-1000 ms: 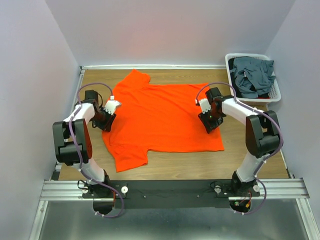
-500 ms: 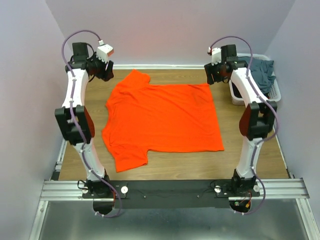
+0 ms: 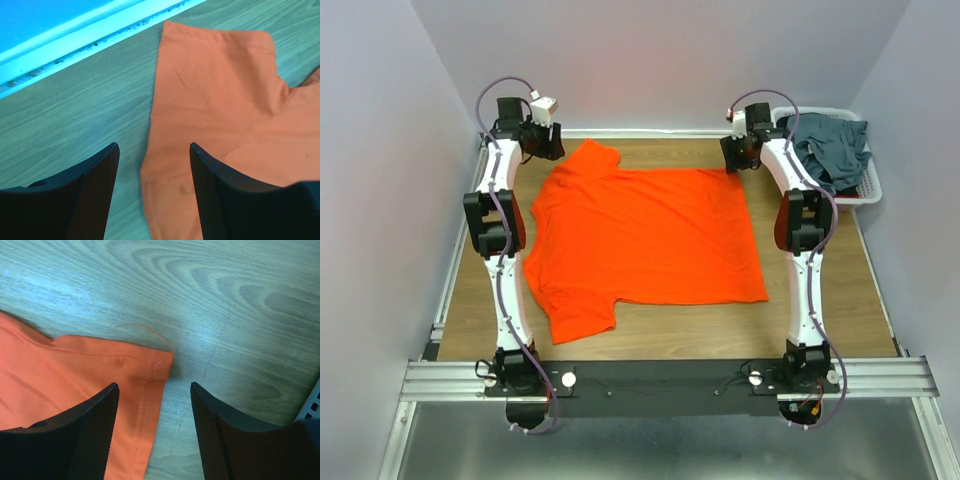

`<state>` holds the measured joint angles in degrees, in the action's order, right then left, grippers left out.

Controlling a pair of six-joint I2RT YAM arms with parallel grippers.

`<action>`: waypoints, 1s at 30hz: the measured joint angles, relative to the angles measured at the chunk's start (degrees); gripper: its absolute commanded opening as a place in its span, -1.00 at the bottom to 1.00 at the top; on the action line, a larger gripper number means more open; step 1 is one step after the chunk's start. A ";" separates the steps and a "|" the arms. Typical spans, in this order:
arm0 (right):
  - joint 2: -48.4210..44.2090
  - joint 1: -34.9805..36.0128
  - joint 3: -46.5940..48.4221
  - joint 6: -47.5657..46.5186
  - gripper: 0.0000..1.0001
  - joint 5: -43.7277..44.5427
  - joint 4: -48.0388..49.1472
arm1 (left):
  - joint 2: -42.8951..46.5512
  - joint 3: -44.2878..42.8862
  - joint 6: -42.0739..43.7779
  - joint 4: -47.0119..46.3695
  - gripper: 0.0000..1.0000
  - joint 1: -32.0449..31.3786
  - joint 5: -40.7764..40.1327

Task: Fold and stack the t-shirts
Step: Fold the tshirt

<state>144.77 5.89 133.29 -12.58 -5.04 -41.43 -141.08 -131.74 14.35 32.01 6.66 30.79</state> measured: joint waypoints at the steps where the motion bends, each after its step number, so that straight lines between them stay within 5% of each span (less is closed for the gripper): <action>1: 0.22 0.00 0.02 0.00 0.36 0.07 0.13 | -0.72 -0.07 -0.35 -0.35 0.32 -0.44 -0.55; 13: 1.77 -0.13 0.15 0.13 0.30 -0.68 3.58 | -3.17 0.44 -1.84 -1.07 0.25 -2.12 -5.05; 21: 3.26 -0.46 0.15 0.85 -0.09 -2.36 4.63 | -3.17 3.65 -1.77 -0.55 0.25 -1.90 -6.40; 30: 3.74 -1.07 0.17 1.55 -0.05 -3.72 6.16 | -3.17 3.61 -1.73 0.33 0.25 -1.90 -8.74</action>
<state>148.51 4.82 133.47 -11.03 -8.75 -35.27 -144.24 -128.14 12.62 32.34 4.75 22.04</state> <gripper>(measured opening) 0.480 0.625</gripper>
